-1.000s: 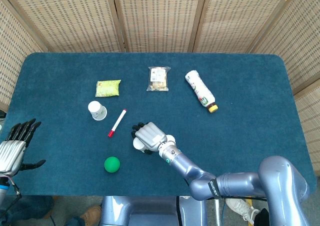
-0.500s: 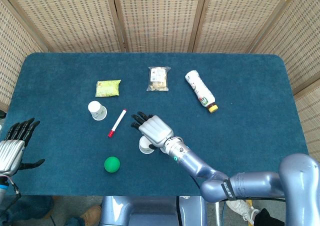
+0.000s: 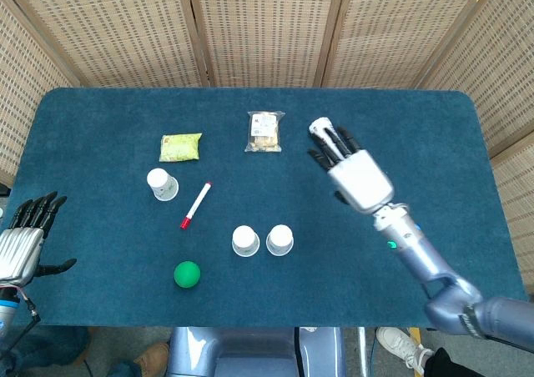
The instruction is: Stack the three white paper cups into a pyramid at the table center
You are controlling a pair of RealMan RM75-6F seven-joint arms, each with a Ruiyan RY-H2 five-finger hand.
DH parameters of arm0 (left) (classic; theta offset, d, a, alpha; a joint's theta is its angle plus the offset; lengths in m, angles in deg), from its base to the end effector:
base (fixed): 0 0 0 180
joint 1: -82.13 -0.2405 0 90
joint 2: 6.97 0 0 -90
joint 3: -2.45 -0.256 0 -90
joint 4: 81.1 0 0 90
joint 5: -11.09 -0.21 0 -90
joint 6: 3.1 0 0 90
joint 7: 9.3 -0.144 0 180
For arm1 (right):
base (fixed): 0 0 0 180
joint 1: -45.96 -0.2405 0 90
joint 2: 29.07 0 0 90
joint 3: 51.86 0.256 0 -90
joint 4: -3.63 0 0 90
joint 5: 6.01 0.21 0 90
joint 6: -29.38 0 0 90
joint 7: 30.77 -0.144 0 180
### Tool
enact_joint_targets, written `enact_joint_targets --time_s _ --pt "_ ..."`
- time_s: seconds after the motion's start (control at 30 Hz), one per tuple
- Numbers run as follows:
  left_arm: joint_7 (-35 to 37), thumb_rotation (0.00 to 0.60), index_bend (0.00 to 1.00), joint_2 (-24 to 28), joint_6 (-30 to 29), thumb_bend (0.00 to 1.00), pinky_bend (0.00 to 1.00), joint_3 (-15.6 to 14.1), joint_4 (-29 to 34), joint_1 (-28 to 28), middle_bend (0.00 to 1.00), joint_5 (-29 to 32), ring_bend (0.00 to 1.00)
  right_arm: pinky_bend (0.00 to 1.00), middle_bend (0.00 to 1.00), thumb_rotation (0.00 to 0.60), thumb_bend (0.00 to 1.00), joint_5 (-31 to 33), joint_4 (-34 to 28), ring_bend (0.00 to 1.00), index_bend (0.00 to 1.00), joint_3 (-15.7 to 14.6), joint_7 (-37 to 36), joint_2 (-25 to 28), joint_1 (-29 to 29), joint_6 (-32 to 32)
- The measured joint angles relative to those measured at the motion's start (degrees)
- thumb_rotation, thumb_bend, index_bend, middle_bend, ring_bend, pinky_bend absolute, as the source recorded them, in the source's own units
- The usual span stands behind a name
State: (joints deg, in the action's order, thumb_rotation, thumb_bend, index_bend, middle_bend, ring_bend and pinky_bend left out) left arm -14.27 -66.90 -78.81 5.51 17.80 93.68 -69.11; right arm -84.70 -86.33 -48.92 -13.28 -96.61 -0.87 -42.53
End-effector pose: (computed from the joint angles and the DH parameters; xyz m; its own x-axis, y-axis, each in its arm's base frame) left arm -0.2917 0.2132 0.1550 0.4285 0.1221 0.8952 0.9033 -0.0370 -0.4274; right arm -0.1363 -0.3604 0.1199 0.6119 0.2103 0.7625 -0.6096 -0.4889 0.6240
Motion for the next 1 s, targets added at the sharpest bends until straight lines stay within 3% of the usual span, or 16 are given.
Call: enact_joint_targets --time_s 0.07,0.2,0.43,0.6,0.77,1.0 --pt "-0.32 0.600 0.00 -0.41 0.57 0.00 0.00 0.80 -0.61 0.95 0.00 0.36 0.00 0.00 0.00 0.600 0.00 -0.16 1.83 0.00 0.01 -1.47 -2.15 1.55 4.08 -1.45" --pt "0.21 0.600 0.00 -1.04 3.37 0.00 0.00 2.99 -2.55 4.70 0.00 0.19 0.00 0.00 0.00 0.600 0.00 1.99 1.51 0.00 0.00 -3.94 -4.71 2.86 12.04 -5.77" --pt "-3.02 0.600 0.00 -1.73 10.84 0.00 0.00 7.10 -5.81 12.73 0.00 1.53 0.00 0.00 0.00 0.600 0.00 0.79 0.91 0.00 0.00 -7.02 -7.95 0.54 24.43 -15.66" --pt "-4.43 0.600 0.00 -4.22 20.37 0.00 0.00 9.39 -11.06 20.18 0.00 4.67 0.00 0.00 0.00 0.600 0.00 -0.69 0.95 0.00 0.00 -7.67 -5.34 -1.26 28.29 -18.57" --pt "-5.95 0.600 0.00 -7.64 28.59 0.00 0.00 9.89 -17.70 25.66 0.00 8.63 0.00 0.00 0.00 0.600 0.00 -2.37 0.57 0.00 0.00 -7.51 -3.63 -1.87 30.58 -19.63" --pt "-7.07 0.600 0.07 -14.13 36.24 0.00 0.12 9.22 -28.42 31.14 0.00 14.06 0.04 0.00 0.00 0.600 0.00 -3.02 -0.03 0.00 0.00 -5.44 -1.84 -2.07 32.09 -19.06"
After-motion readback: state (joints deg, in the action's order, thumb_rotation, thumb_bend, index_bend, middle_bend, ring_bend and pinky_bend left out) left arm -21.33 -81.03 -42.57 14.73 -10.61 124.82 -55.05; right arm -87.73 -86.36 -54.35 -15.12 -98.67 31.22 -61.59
